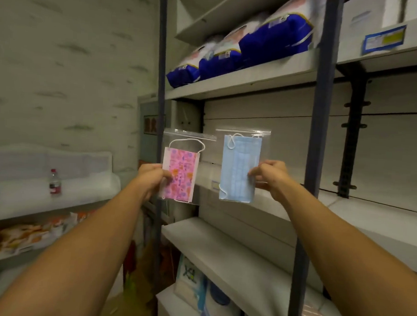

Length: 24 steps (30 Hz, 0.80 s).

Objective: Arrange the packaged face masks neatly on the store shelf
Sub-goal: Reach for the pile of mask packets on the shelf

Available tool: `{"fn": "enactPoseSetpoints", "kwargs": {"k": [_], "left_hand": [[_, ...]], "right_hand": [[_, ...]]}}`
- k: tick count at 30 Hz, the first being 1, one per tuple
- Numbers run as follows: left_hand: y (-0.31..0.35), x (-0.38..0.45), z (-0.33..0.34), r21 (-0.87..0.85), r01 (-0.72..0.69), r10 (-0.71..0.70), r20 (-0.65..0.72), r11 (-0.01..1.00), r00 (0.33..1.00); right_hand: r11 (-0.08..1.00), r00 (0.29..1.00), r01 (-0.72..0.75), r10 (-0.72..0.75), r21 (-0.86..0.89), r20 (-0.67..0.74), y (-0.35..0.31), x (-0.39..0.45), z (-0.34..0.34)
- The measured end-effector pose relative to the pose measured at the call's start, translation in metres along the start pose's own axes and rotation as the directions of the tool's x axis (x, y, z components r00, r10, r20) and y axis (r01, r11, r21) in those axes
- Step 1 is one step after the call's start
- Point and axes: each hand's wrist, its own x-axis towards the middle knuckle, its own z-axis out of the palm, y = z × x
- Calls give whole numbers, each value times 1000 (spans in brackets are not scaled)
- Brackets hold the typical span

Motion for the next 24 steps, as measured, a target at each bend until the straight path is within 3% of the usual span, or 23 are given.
{"fn": "enactPoseSetpoints", "kwargs": {"k": [8, 24], "left_hand": [[-28, 77, -52, -4, -4, 3, -87, 1000, 996], [-37, 273, -69, -38, -19, 14, -125, 999, 992]], "right_hand": [[1000, 999, 8, -9, 11, 39, 17, 69, 76], [1000, 999, -4, 3, 16, 33, 39, 255, 173]]}}
